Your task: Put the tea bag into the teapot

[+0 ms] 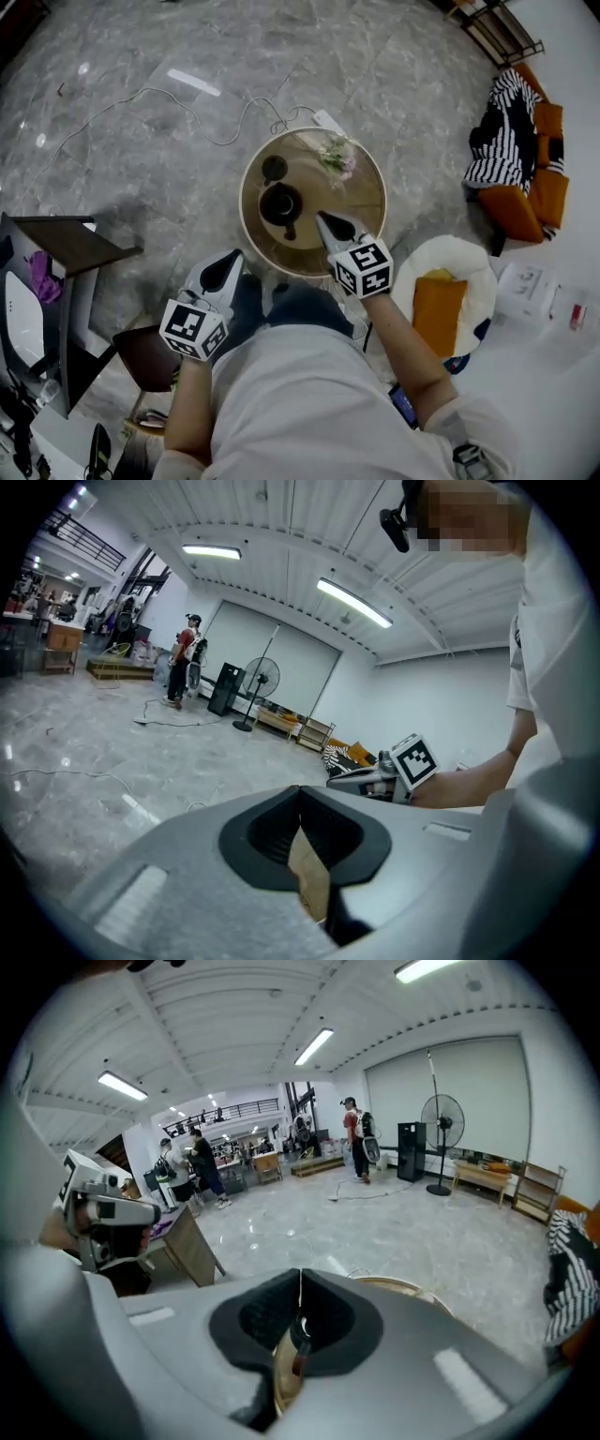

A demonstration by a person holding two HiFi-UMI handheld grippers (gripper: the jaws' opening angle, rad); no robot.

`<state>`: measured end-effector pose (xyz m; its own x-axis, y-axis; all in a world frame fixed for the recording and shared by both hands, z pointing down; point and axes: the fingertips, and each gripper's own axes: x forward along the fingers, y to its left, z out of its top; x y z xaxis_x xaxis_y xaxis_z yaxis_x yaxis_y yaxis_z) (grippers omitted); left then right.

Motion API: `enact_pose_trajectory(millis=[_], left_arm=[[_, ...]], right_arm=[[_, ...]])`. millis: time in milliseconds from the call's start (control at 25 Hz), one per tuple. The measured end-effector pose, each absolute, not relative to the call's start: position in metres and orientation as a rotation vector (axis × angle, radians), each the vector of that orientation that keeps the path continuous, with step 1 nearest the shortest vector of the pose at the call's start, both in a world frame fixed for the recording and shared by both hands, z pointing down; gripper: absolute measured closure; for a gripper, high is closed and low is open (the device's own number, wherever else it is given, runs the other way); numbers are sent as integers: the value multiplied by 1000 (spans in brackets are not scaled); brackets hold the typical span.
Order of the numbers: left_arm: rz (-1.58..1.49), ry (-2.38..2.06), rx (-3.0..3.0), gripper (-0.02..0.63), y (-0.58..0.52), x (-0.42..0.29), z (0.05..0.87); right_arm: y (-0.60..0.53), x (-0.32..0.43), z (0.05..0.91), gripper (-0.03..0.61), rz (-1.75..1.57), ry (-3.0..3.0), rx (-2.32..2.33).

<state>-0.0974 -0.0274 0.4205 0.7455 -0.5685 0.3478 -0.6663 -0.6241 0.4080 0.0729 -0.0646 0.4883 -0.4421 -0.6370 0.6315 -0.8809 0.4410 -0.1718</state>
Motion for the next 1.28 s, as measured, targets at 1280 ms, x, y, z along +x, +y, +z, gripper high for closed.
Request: enact_pose_trajectory(millis=[1280], left_arm=[[67,-628,2947,606,-32,43,225]], right_arm=[[46,190,238,572,185,-2299,1844]])
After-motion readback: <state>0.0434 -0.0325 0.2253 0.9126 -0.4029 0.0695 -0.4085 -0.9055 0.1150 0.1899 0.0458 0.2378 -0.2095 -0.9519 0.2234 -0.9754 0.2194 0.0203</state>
